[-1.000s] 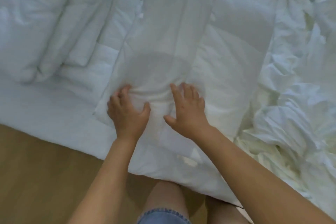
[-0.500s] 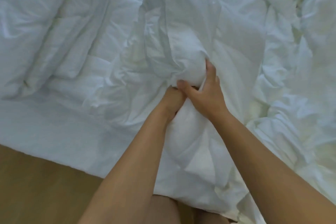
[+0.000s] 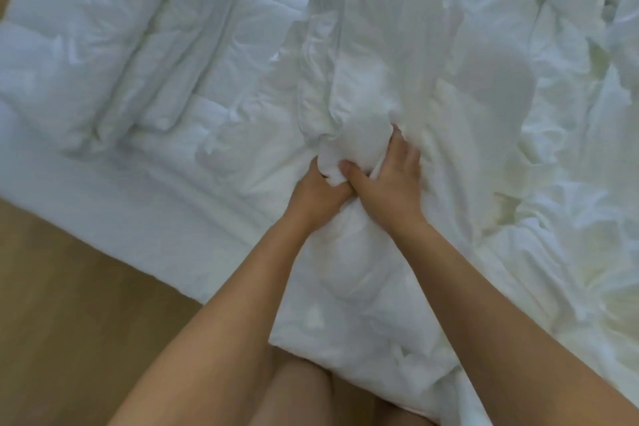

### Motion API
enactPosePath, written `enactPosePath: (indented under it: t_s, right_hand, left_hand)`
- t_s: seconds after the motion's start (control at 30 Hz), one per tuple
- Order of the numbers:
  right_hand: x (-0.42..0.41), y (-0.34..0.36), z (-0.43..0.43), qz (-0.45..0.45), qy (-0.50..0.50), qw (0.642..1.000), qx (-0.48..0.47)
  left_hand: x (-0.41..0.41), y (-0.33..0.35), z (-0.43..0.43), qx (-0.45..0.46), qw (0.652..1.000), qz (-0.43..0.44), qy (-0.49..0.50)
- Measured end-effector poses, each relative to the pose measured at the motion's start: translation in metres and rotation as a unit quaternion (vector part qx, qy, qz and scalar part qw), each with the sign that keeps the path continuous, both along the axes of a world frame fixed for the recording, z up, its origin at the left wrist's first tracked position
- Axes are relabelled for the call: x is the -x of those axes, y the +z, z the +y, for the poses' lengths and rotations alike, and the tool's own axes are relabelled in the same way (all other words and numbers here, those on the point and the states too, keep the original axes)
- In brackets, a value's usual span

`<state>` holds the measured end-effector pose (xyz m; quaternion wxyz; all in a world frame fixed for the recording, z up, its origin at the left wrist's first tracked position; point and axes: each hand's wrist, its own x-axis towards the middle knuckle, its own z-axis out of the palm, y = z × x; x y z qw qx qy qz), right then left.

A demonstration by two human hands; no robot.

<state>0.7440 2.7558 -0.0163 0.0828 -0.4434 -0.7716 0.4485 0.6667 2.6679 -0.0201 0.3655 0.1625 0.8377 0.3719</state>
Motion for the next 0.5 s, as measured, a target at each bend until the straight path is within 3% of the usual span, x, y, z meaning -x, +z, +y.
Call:
enactPosePath:
  t_s: [0.23,0.33,0.4,0.5]
  right_hand:
    - [0.064,-0.015,-0.072,-0.069,0.034,0.986,-0.15]
    - [0.089,-0.022,-0.094,-0.09,0.017,0.973,-0.21]
    - [0.115,-0.027,-0.105,-0.146,0.027,0.965,-0.217]
    - [0.151,-0.039,-0.117,-0.252,0.021,0.945,-0.208]
  left_hand:
    - [0.077,-0.022,-0.098,0.071,0.992,0.09,-0.046]
    - [0.137,-0.036,-0.136,0.144,0.948,0.245,-0.141]
    - [0.187,-0.041,-0.16,0.146,0.916,0.339,-0.158]
    - [0.26,-0.047,-0.181,0.147,0.882,0.404,-0.192]
